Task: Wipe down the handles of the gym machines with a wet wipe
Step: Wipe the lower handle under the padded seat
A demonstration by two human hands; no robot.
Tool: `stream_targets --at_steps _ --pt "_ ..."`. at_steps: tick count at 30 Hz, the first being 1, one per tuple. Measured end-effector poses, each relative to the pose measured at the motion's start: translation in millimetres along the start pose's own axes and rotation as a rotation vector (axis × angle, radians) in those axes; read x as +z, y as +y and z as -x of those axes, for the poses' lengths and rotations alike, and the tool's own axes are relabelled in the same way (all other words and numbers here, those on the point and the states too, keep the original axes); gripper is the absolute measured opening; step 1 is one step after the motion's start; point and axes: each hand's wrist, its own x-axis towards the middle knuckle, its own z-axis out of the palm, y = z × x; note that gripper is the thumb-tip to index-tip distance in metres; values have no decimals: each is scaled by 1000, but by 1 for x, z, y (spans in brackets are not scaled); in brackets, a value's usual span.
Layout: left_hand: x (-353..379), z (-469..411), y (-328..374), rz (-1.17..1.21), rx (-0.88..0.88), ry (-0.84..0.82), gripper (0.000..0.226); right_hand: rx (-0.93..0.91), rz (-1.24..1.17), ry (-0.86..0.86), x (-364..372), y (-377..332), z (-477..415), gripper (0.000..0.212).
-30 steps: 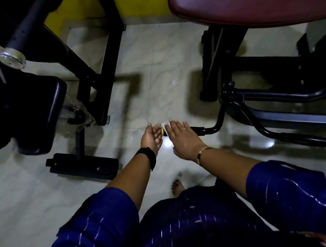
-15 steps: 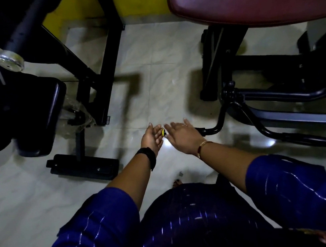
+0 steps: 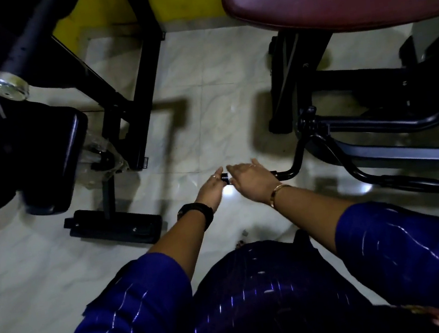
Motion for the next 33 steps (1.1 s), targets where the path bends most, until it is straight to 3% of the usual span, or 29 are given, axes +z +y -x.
stream_targets --at_steps 3,5,8,14,19,23,29,33 --pt "-12 -3 -19 -779 255 -123 74 -87 24 102 14 -9 21 59" --pt "-18 -3 -24 -1058 325 -103 81 -82 59 174 28 2 41 65" --pt "-20 -2 -25 -1266 367 -49 87 -21 91 199 42 30 60 64" --pt "-14 2 -25 -1390 342 -1 89 190 -52 119 19 21 20 56" --pt "-11 3 -25 -1496 352 56 88 72 26 96 14 -4 9 51" --pt "-10 3 -25 -1519 367 75 88 -14 67 212 42 18 47 59" --pt "-12 3 -26 -1506 381 68 89 202 8 205 38 48 54 63" --pt "-9 4 -26 -1508 376 71 88 224 42 150 13 30 23 46"
